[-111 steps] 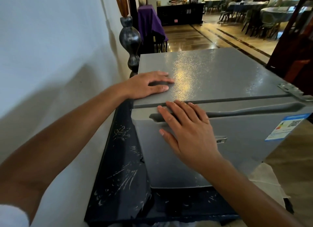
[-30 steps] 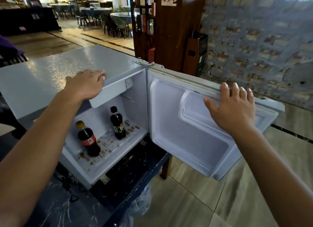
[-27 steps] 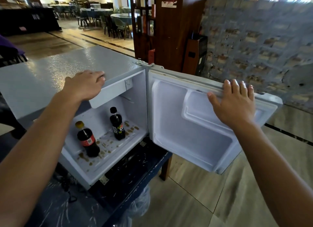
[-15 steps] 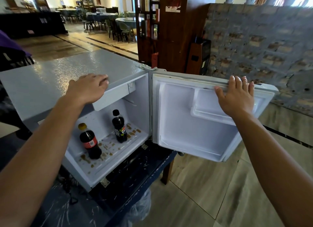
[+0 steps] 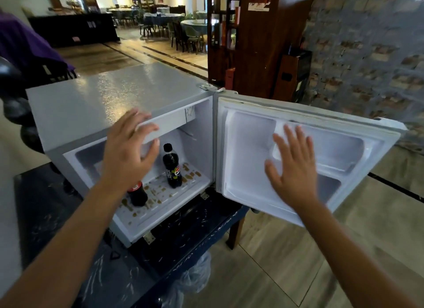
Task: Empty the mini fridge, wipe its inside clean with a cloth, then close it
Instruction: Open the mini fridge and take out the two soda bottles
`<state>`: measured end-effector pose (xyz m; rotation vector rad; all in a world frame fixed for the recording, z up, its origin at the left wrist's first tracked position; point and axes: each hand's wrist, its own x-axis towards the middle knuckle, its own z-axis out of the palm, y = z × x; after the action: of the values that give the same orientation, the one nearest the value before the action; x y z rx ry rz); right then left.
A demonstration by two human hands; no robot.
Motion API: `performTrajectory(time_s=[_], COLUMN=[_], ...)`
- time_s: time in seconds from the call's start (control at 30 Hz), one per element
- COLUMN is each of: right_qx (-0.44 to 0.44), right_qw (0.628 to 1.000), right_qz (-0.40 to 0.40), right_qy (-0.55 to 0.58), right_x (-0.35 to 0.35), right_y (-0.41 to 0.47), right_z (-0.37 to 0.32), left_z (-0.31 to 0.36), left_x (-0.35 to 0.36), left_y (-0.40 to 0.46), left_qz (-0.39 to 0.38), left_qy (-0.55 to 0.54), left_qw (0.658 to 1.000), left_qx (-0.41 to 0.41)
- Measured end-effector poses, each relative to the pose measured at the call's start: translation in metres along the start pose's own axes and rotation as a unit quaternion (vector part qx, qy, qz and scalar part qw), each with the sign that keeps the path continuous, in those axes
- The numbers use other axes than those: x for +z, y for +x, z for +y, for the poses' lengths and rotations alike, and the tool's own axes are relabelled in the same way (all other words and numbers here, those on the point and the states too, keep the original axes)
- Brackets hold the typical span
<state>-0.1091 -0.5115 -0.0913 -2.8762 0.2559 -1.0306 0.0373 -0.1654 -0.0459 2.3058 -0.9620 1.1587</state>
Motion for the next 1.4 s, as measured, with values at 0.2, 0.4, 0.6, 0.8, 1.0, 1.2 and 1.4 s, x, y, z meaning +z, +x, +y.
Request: performTrajectory(time_s=[0.2, 0.4, 0.6, 0.8, 1.0, 1.2, 1.4], right_qx=[-0.128, -0.181, -0.211, -0.173, -0.117, -0.099, -0.077], right_qw=[0.983, 0.968, 0.956, 0.960, 0.956, 0.930, 0.909], right_qz=[-0.022, -0.091, -0.153, -0.165, -0.162, -0.186, -0.181], right_qy=[0.130, 0.145, 0.137, 0.143, 0.213, 0.301, 0.368], right_x=[0.061, 0.125, 0.201, 0.254, 0.289, 0.309, 0.310], right_y=[-0.040, -0.014, 0.022, 0.060, 0.086, 0.083, 0.078], right_z=[-0.047, -0.084, -0.130, -0.159, -0.187, -0.192, -0.184], left_z=[0.028, 0.010, -0.027, -0.069, -0.093, -0.091, -0.087], left_x=[0.017, 0.041, 0.077, 0.119, 0.143, 0.152, 0.157], left_y=[-0.104, -0.151, -0.147, -0.126, -0.131, -0.130, -0.130], left_qz=[-0.040, -0.120, -0.158, -0.170, -0.120, -0.070, -0.027], left_qy=[0.108, 0.164, 0.195, 0.181, 0.085, 0.055, 0.020], left_qw=[0.990, 0.960, 0.925, 0.904, 0.898, 0.891, 0.876], left_qx=[-0.084, -0.192, -0.287, -0.347, -0.415, -0.446, -0.481])
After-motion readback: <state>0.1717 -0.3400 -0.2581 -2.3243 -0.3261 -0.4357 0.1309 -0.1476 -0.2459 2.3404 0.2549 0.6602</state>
